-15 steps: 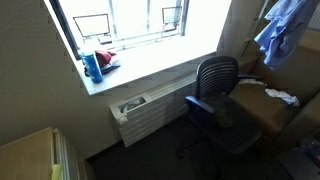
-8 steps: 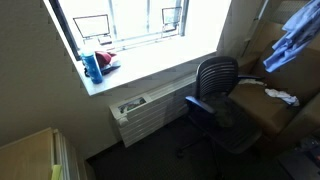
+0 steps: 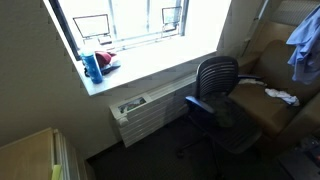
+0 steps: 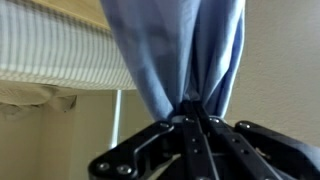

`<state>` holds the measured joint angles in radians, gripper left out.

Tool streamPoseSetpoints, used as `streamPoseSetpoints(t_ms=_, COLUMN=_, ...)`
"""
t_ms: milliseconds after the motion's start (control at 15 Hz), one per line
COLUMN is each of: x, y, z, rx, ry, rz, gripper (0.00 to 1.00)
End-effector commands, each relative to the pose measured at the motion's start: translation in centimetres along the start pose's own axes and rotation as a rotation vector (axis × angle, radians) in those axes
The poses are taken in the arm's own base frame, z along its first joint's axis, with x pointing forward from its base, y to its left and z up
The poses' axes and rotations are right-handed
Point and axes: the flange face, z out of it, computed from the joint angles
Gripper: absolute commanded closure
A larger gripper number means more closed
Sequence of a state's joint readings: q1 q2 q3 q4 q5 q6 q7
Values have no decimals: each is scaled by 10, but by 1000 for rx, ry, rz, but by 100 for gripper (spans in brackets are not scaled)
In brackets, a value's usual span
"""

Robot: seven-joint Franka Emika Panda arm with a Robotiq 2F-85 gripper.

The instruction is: Move the black cloth from the brown couch to the black chair then move the blue cloth from the black chair to the brown couch

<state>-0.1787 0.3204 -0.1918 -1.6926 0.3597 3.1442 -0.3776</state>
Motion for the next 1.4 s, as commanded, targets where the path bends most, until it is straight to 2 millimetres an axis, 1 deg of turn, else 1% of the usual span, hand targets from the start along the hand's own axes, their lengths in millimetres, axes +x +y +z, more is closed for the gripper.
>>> streamPoseSetpoints(t_ms=0, x=-8, y=31, z=-5, rx=-3, ry=-137, rz=-135, gripper=99)
streamPoseSetpoints(t_ms=133, x=-15, y=42, z=-8, rx=-1, ry=-208, rz=-219, gripper=99)
streamPoseSetpoints(t_ms=267, x=-21, y=45, z=-11, rx=15, ry=-273, rz=-305, gripper=99)
streamPoseSetpoints(t_ms=400, x=-29, y=40, z=-17, rx=58, ry=-342, rz=-374, gripper=99)
streamPoseSetpoints(t_ms=600, x=-38, y=33, z=-28, rx=126, ry=-472, rz=-414, gripper=99)
streamPoseSetpoints(t_ms=733, x=-41, y=34, z=-31, rx=123, ry=-531, rz=-448, gripper=99)
streamPoseSetpoints(t_ms=867, x=-41, y=36, z=-36, rx=119, ry=-550, rz=-516, gripper=99)
streamPoseSetpoints(t_ms=933, x=-41, y=38, z=-35, rx=102, ry=-539, rz=-575, gripper=71)
streamPoseSetpoints(t_ms=1000, x=-38, y=34, z=-24, rx=104, ry=-539, rz=-499, gripper=96)
streamPoseSetpoints(t_ms=1067, x=-37, y=35, z=-25, rx=97, ry=-542, rz=-522, gripper=91)
streamPoseSetpoints(t_ms=1200, x=-37, y=35, z=-27, rx=95, ry=-542, rz=-540, gripper=75)
streamPoseSetpoints(t_ms=1267, x=-36, y=35, z=-28, rx=96, ry=-541, rz=-543, gripper=71)
streamPoseSetpoints(t_ms=1333, x=-36, y=35, z=-28, rx=96, ry=-541, rz=-544, gripper=71)
